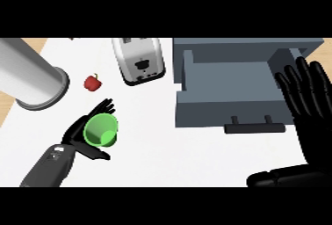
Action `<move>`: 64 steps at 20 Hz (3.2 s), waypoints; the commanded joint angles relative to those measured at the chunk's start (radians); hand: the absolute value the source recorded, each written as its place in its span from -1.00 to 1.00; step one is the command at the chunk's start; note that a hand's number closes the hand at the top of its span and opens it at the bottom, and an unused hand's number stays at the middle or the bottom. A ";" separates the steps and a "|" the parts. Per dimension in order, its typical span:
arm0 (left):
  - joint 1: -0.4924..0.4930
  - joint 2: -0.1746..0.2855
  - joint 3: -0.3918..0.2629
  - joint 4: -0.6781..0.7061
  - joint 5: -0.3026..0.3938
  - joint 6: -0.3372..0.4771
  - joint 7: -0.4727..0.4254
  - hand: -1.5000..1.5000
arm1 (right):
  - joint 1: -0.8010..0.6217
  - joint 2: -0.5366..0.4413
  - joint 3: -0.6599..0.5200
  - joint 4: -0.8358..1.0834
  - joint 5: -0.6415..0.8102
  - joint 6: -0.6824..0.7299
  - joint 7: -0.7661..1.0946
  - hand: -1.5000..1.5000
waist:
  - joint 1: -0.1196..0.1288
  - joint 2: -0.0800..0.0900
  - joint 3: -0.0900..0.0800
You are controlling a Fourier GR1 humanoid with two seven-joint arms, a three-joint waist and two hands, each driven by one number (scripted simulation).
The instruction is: Pick up the cup, place it into the drawer and close the drawer
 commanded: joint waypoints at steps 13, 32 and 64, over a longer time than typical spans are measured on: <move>0.041 -0.057 -0.002 -0.060 0.081 -0.134 -0.196 1.00 | 0.044 -0.022 -0.020 -0.024 -0.012 0.023 -0.001 -1.00 | -0.001 -0.001 0.000; 0.227 -0.179 0.125 -0.539 0.284 0.320 -0.102 1.00 | 0.005 0.008 0.013 -0.031 0.050 -0.036 0.042 -1.00 | 0.040 -0.016 0.004; -0.393 -0.267 -0.018 -0.887 0.250 0.811 0.710 1.00 | 0.058 0.008 -0.032 0.021 0.022 0.019 -0.051 -1.00 | 0.014 -0.008 0.004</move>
